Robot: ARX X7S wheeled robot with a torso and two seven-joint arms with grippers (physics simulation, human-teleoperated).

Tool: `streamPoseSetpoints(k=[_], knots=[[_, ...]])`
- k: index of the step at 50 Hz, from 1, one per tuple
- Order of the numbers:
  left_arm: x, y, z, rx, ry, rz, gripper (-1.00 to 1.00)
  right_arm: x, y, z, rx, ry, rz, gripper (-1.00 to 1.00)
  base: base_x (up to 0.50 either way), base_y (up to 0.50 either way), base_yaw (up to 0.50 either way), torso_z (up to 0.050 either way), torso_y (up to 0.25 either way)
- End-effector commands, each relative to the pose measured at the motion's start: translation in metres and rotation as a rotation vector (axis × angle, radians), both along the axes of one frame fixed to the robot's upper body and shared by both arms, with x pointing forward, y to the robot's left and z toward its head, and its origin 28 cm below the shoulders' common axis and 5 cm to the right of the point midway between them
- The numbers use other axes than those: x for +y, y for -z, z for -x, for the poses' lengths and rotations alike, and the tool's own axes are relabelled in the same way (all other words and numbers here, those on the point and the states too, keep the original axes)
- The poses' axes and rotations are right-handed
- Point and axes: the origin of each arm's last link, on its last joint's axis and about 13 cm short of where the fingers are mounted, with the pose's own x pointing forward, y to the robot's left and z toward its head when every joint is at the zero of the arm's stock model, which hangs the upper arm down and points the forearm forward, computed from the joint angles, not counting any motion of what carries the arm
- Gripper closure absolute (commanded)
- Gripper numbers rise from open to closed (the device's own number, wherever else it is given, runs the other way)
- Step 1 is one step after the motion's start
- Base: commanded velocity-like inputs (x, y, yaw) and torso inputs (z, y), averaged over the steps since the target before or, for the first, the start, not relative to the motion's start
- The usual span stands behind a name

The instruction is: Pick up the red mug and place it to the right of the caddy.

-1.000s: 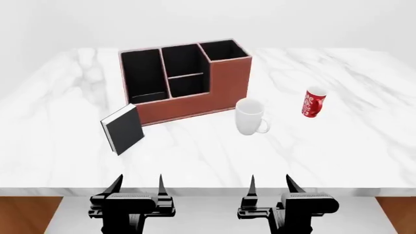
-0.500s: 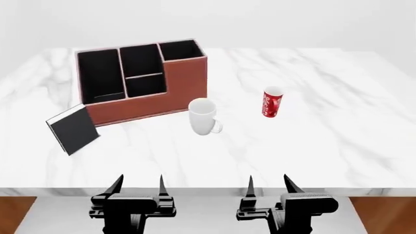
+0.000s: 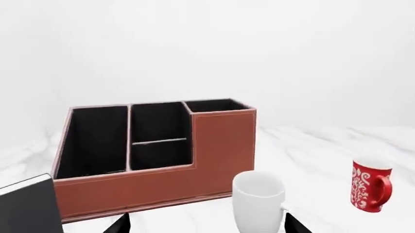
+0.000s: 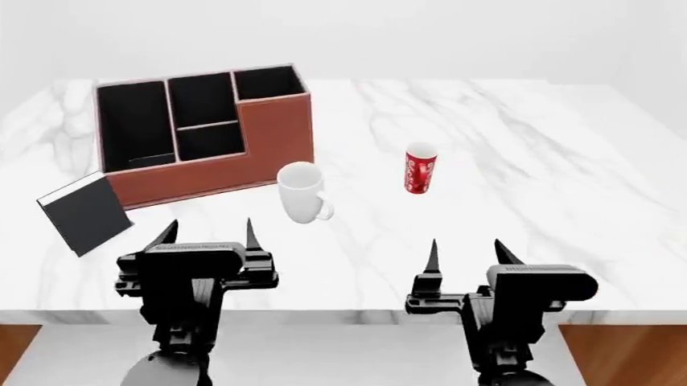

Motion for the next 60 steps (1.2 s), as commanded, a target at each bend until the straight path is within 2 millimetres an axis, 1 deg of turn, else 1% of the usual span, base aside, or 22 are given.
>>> streamPoseSetpoints(k=[1, 8, 32, 38, 60], knots=[[0.002, -0.069, 0.008, -0.149, -0.018, -0.002, -1.0, -0.001, -0.055, 0.003, -0.106, 0.029, 0.064, -1.0, 0.0, 0.0, 0.0, 0.0, 0.0], [0.003, -0.066, 0.008, -0.153, -0.018, -0.007, -1.0, -0.001, -0.048, 0.002, -0.082, 0.014, 0.067, -1.0, 0.44, 0.0, 0.0, 0.0, 0.0], [0.003, -0.068, 0.007, -0.16, -0.029, -0.022, -1.0, -0.002, -0.046, -0.003, -0.069, 0.012, 0.072, -1.0, 0.5, 0.0, 0.0, 0.0, 0.0], [0.004, -0.073, 0.008, -0.163, -0.028, -0.022, -1.0, -0.003, -0.045, -0.004, -0.069, 0.013, 0.076, -1.0, 0.5, 0.0, 0.0, 0.0, 0.003], [0.005, -0.07, 0.007, -0.157, -0.032, -0.024, -1.0, -0.002, -0.042, -0.003, -0.065, -0.002, 0.076, -1.0, 0.5, 0.0, 0.0, 0.0, 0.001]])
